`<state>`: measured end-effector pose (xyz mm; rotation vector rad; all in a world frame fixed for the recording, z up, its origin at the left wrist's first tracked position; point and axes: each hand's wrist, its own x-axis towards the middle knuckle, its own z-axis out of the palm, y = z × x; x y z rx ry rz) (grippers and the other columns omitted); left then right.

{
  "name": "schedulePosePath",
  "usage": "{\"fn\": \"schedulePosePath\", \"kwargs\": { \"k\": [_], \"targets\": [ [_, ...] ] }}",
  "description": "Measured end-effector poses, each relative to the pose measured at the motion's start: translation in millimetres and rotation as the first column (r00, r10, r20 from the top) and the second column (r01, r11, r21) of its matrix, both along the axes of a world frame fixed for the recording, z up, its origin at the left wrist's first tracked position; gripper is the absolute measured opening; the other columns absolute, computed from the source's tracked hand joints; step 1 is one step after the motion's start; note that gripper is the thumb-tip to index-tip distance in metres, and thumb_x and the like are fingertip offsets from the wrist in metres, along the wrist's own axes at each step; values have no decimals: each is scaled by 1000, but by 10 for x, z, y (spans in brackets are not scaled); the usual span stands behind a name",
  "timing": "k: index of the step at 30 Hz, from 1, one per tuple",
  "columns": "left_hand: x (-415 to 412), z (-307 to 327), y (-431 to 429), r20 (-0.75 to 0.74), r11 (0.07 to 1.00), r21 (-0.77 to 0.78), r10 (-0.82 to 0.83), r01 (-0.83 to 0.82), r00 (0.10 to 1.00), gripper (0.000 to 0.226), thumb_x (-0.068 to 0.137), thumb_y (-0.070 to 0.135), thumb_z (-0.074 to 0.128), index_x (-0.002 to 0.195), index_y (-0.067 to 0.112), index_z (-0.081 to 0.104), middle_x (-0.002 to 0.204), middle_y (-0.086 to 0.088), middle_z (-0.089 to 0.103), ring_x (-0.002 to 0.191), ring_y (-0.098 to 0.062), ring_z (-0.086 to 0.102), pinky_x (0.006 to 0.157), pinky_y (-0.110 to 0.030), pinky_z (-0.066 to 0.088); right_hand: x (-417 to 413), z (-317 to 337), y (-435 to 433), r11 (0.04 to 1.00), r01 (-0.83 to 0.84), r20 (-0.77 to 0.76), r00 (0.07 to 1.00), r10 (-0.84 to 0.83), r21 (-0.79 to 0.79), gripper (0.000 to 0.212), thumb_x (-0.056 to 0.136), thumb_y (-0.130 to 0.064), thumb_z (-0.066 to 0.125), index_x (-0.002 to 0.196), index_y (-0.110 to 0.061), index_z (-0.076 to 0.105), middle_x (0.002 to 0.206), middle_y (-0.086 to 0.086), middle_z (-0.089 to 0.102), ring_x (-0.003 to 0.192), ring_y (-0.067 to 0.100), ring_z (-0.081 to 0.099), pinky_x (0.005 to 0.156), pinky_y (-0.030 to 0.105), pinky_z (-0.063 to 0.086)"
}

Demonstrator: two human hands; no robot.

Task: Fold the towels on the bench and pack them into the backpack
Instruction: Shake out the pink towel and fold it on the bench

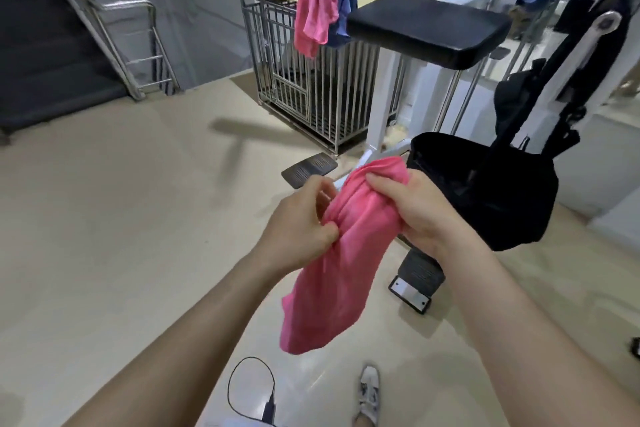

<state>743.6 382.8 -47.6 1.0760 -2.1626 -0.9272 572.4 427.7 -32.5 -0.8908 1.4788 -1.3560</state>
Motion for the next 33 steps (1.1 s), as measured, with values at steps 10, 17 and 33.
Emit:
{"fn": "schedulePosePath", "kwargs": {
  "k": [10, 17, 33],
  "targets": [
    [-384, -104, -983, 238, 971, 180, -198, 157, 951, 28, 77, -7, 39, 72, 13, 58, 55, 5, 45, 42, 1, 47, 40, -9, 34, -719, -136, -1011, 999, 12, 460, 888, -28, 37, 13, 89, -5, 51, 82, -8, 62, 78, 9, 60, 80, 23, 58, 84, 36, 47],
    [-865, -101, -1871, 42, 983, 178, -59, 51, 997, 35, 90, 19, 52, 116, 43, 54, 80, -6, 66, 59, -24, 55, 54, -30, 47, -1191, -31, -1794, 997, -80, 563, 823, 78, -22, 25, 88, -1, 35, 104, 0, 54, 94, 20, 62, 94, 31, 62, 96, 45, 51],
    [-1009, 7, -4051, -95, 977, 84, 203, -195, 975, 12, 86, 15, 68, 76, 13, 73, 56, 7, 57, 43, 4, 40, 45, -18, 33, -1402, -40, -3817, 984, 121, 234, 968, -89, -128, 46, 60, 9, 34, 94, -12, 57, 101, 17, 71, 86, 30, 60, 71, 35, 48]
  ]
}}
